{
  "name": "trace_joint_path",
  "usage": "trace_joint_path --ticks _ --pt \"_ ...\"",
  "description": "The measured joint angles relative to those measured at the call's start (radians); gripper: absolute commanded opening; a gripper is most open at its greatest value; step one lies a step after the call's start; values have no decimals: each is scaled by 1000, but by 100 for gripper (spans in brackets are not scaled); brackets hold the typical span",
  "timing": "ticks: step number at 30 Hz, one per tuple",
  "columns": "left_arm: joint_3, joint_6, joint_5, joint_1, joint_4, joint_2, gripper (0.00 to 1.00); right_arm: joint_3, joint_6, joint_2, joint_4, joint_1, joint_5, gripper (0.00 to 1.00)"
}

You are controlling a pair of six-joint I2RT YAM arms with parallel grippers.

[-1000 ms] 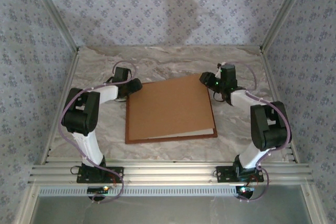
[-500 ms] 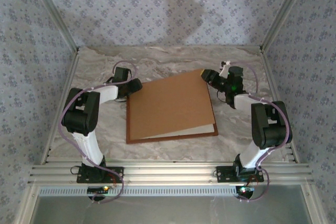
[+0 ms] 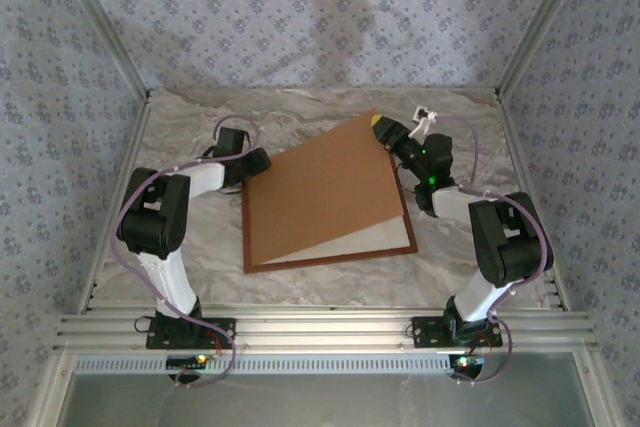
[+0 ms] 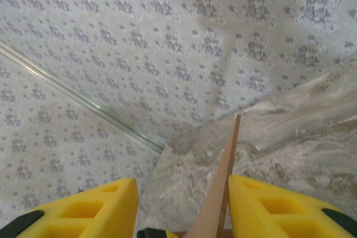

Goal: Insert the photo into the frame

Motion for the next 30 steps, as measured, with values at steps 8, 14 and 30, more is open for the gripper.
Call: trace_joint_path --ticks 8,14,30 --pt "0 0 0 0 5 0 80 -15 20 -77 -69 83 251 52" --pt "0 1 -1 0 9 3 80 24 51 -120 -304 90 293 53" --pt "0 17 -4 0 11 6 80 74 116 -61 -538 -29 -31 19"
